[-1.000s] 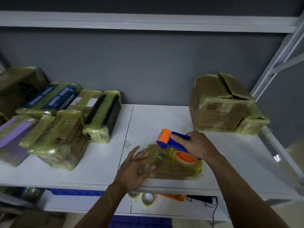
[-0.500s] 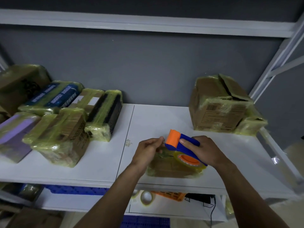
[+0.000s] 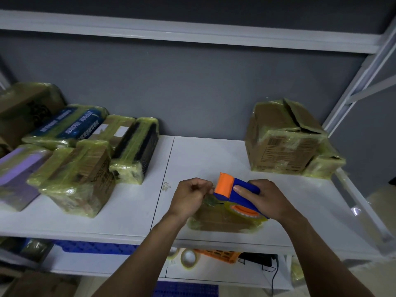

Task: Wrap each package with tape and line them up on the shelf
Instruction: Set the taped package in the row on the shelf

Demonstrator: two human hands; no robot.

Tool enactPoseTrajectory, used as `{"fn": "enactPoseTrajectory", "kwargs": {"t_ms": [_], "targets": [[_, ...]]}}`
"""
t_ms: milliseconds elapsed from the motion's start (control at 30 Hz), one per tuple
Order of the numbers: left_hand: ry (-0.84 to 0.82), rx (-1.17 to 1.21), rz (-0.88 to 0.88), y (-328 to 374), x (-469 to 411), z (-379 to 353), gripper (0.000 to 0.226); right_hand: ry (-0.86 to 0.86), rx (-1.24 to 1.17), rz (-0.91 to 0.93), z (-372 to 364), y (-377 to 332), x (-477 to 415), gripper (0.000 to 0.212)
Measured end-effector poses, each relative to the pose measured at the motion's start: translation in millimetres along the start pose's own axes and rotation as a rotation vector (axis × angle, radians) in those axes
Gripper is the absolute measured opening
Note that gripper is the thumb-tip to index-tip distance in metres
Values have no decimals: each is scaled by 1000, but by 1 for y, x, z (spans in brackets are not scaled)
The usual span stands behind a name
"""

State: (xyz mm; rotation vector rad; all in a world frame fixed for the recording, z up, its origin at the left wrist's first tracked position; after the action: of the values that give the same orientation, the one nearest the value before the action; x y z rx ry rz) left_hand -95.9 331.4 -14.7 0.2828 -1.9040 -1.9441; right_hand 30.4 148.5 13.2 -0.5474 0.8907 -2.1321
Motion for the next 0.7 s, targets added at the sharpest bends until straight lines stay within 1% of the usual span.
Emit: {"fn": "enactPoseTrajectory", "kwargs": {"t_ms": [133, 233, 333, 400, 467, 567, 633, 700], "targets": [[42, -149, -38, 7, -3, 8, 20, 23, 71, 1, 0, -10, -3, 54], [82, -215, -70, 11, -3, 16, 23, -2, 140, -20, 0, -17, -5, 59], [100, -210, -76, 11, -2, 25, 25, -22, 165, -6, 0, -27, -9, 59], [173, -150, -86, 11, -1, 46, 32, -16, 188, -9, 4, -30, -10, 61], [242, -86, -90, 8, -1, 73, 30, -10, 235, -26, 12, -29, -12, 64], [229, -69, -2, -7, 0, 95, 20, -40, 345, -71, 19, -33, -15, 69], [258, -39, 85, -26, 2, 99, 18, -50, 409, -77, 15, -39, -19, 70], [293, 35, 189, -42, 6, 98, 13, -71, 440, -97, 10, -46, -24, 69]]}}
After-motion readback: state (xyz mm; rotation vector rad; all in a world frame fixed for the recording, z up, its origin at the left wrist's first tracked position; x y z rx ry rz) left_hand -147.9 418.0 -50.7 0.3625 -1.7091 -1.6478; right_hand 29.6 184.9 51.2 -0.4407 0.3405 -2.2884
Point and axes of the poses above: each hand's wrist, its own x-axis away from the middle knuckle, its own z-axis out of the back of the hand, y = z × x, the point moved 6 cm from there along -x, towards the middle knuckle, and after that the axes turned 8 degrees about -y, right-handed, at the moved point
